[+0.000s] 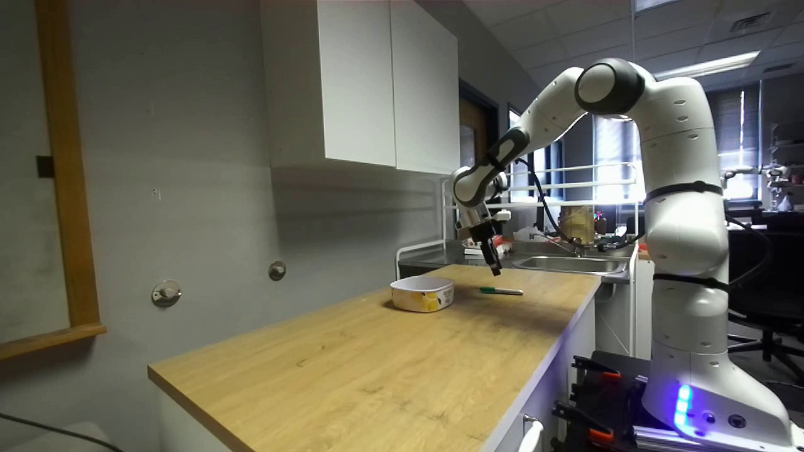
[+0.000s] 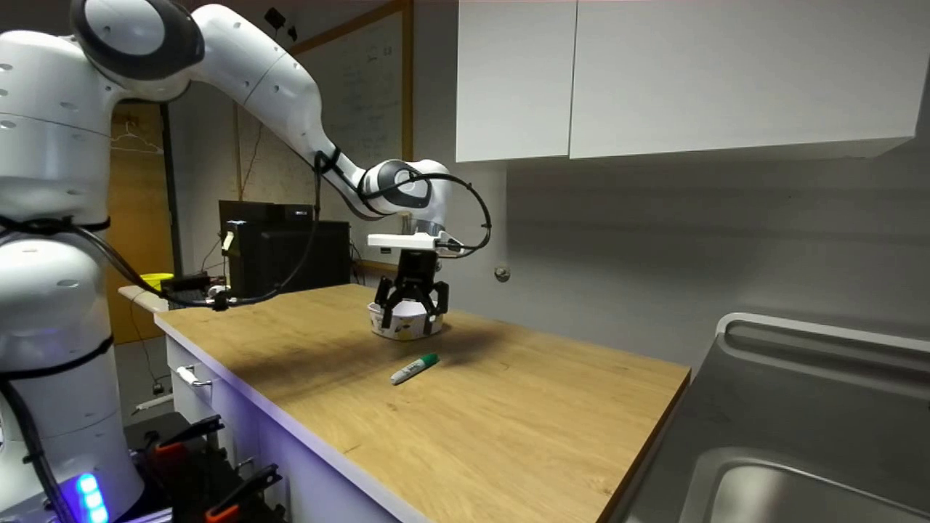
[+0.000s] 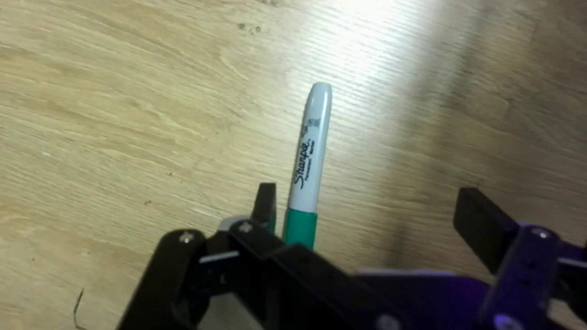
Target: Put the marker in the bowl
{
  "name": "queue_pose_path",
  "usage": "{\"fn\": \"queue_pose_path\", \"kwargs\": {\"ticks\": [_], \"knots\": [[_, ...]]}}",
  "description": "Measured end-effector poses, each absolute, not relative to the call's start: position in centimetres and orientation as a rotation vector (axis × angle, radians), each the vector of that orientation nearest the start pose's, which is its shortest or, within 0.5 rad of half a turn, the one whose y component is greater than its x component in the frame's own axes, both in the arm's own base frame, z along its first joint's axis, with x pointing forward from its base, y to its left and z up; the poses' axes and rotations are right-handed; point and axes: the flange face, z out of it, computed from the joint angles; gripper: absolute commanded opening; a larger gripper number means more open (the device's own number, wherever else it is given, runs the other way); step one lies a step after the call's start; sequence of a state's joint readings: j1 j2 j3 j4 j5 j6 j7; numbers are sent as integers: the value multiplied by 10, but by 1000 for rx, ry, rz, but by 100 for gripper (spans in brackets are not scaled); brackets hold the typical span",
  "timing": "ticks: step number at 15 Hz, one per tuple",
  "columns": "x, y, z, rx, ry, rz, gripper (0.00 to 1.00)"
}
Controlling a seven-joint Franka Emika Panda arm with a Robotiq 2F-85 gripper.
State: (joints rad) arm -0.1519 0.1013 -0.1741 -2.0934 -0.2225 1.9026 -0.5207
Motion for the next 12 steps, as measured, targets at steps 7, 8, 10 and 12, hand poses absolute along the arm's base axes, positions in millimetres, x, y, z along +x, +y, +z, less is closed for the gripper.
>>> {"fn": "queue_pose_path", "kwargs": {"ticks": [7, 8, 10, 12], "knots": [[505, -217, 331, -3048, -504, 563, 100], [504, -221, 326, -3037, -498, 558, 100], [500, -227, 319, -3013, -481, 545, 100], [497, -229, 315, -2993, -464, 530, 100]]}}
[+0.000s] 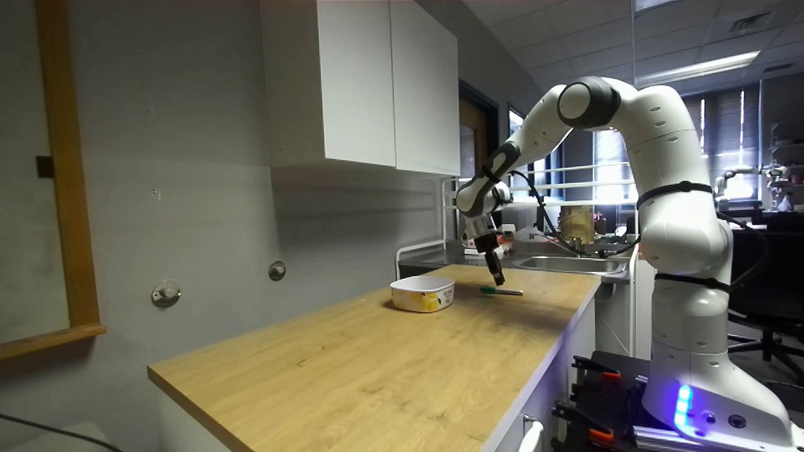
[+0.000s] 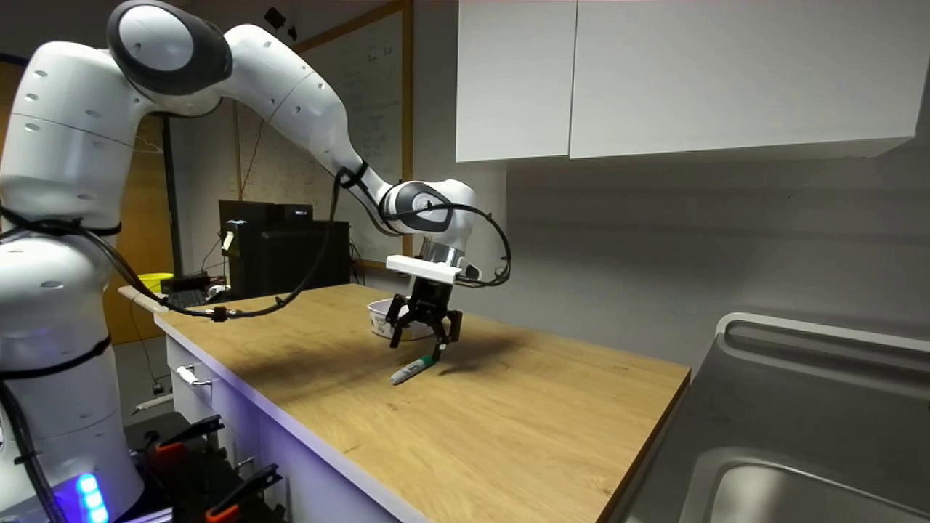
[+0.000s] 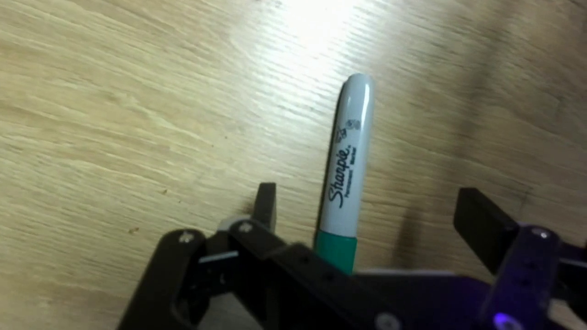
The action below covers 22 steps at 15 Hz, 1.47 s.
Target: Put the marker in the bowl
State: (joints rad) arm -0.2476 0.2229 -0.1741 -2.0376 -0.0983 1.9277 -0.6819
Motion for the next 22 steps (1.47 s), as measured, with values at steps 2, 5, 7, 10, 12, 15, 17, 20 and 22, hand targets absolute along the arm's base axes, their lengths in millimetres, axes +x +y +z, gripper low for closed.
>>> {"fn": "queue_pose_path", "kwargs": {"ticks": [2, 5, 7, 10, 12, 15, 17, 20, 22], "knots": [[496, -227, 311, -2982, -454, 514, 100], [495, -221, 304, -2977, -460, 501, 100], [495, -219, 301, -2979, -467, 495, 100], [494, -218, 296, -2987, -470, 479, 70], [493, -219, 295, -2995, -469, 464, 62], [494, -222, 296, -3009, -466, 435, 38], [495, -223, 297, -3016, -467, 422, 23], [496, -223, 297, -3021, -471, 412, 4], [496, -223, 301, -3024, -471, 404, 7]]}}
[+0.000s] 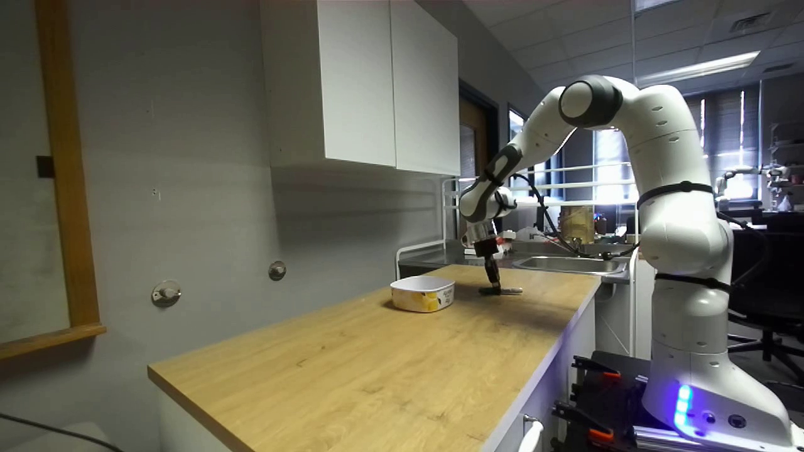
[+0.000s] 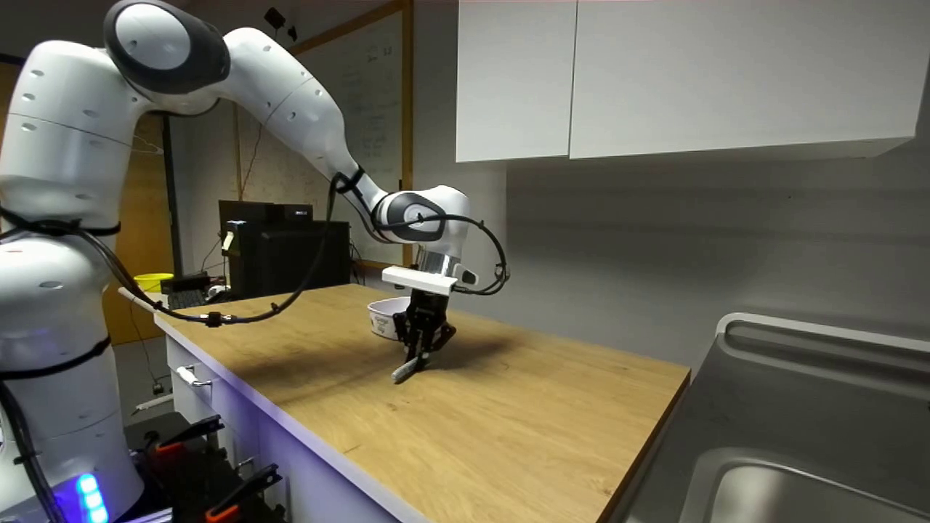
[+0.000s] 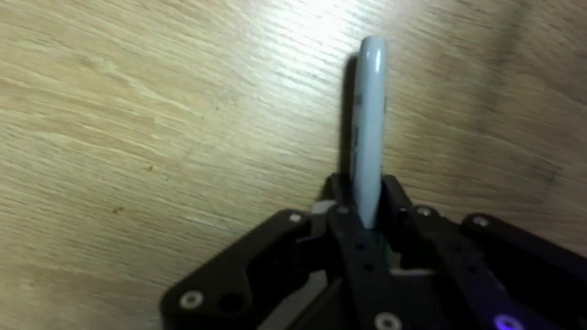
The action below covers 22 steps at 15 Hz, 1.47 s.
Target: Put the marker in the bowl
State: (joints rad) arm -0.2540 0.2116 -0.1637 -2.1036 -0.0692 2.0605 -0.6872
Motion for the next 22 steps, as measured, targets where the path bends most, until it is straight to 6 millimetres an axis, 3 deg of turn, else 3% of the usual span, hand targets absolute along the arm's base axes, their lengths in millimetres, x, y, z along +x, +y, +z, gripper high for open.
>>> {"fn": "queue_pose_path", "kwargs": {"ticks": [5, 11, 17, 22], "knots": [[493, -217, 309, -3033, -478, 379, 7], [491, -191, 370, -3102, -480, 231, 7], [494, -124, 445, -3207, -508, 89, 7], [503, -53, 475, -3283, -544, 73, 7]]}}
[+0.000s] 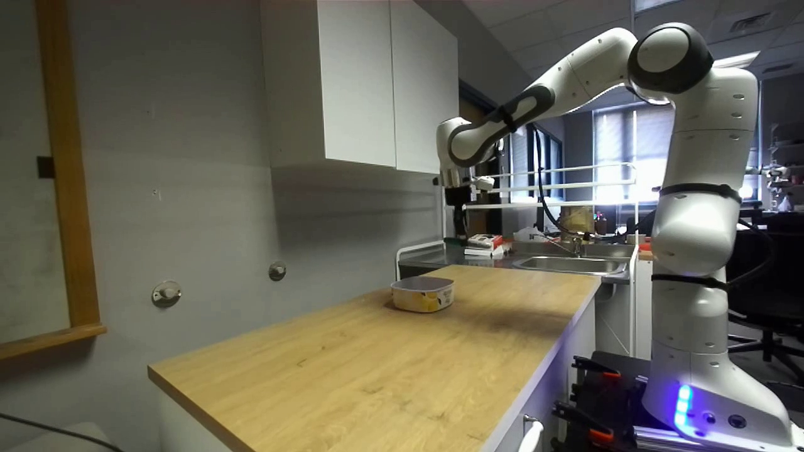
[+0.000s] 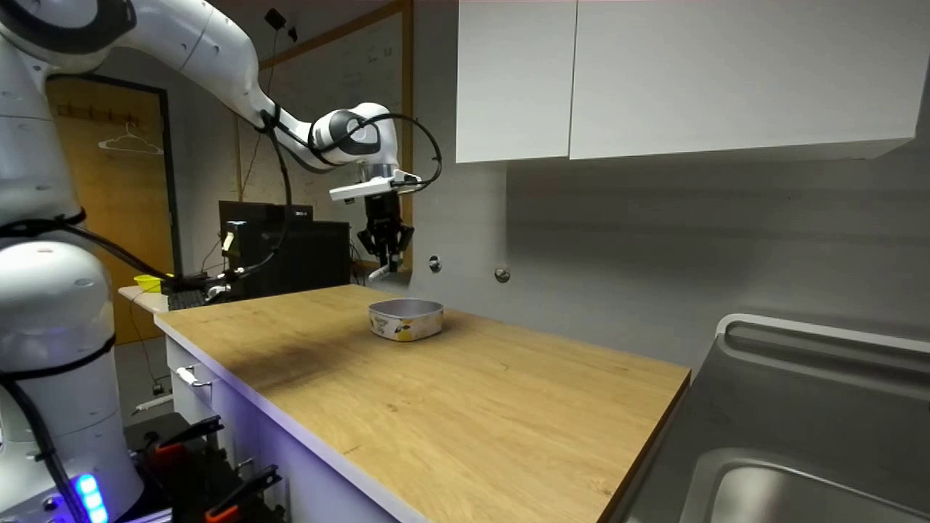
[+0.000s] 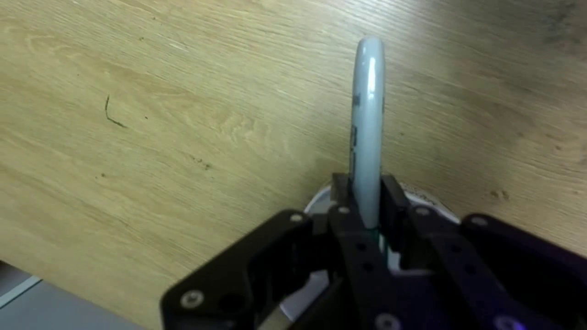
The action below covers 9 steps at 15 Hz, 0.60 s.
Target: Put the marker in the bowl
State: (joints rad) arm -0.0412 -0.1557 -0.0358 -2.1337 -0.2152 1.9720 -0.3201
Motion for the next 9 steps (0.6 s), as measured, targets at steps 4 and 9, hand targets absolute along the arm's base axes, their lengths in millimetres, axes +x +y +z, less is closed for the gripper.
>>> {"fn": "queue_pose_path", "kwargs": {"ticks": [4, 9], "knots": [[517, -12, 483, -3296, -594, 113, 7], [551, 13, 481, -3296, -663, 219, 7]]}}
